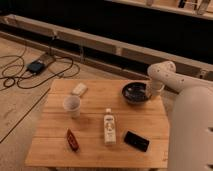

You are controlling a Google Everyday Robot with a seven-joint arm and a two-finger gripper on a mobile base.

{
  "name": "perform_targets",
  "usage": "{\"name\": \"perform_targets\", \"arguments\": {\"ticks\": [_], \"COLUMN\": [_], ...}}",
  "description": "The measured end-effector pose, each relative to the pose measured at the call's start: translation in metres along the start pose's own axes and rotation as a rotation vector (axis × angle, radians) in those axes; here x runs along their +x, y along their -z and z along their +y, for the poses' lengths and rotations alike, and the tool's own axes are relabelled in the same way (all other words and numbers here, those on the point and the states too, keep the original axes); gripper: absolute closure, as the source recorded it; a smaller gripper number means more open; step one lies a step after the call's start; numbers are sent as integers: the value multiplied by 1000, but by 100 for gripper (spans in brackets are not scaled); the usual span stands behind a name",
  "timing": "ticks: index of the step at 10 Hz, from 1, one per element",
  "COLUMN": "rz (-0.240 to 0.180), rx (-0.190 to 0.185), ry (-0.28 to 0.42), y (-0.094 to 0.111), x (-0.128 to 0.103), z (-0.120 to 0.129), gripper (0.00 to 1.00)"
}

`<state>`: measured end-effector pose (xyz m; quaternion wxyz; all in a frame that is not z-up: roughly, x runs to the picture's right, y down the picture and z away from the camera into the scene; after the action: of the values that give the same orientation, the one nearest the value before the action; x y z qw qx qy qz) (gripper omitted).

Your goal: Drag the ceramic bowl in a circle

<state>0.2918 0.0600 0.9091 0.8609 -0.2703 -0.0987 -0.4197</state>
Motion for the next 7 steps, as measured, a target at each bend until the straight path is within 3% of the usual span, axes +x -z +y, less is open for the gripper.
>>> {"name": "perform_targets", "arguments": {"ticks": [3,5,7], "rz": [5,-29,-66], "rx": [62,121,143], "ry": [82,162,227], "y": [5,14,23], "x": [-5,-37,-68], "z": [-56,-93,-103], "gripper": [100,100,100]}}
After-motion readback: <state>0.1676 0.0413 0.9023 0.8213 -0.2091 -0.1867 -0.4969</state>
